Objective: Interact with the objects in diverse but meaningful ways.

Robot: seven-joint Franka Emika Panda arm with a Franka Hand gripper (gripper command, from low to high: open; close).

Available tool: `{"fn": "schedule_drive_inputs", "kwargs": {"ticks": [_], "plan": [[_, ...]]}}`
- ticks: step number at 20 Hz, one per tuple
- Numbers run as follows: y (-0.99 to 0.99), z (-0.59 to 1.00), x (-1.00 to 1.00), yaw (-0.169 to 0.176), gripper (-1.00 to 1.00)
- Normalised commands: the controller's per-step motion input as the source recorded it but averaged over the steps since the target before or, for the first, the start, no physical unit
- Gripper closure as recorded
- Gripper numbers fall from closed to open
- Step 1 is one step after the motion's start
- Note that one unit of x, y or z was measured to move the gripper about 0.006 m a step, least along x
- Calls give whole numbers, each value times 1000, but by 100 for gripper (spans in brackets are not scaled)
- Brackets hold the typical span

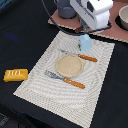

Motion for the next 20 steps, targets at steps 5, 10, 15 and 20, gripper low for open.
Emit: {"fn": "schedule_drive_inputs", "kwargs": {"ticks": [5, 10, 15, 20], "plan": [[800, 1, -383, 71, 100], [815, 61, -298, 72, 100], [856, 225, 43, 30, 100], [853, 206, 70, 24, 100]]}}
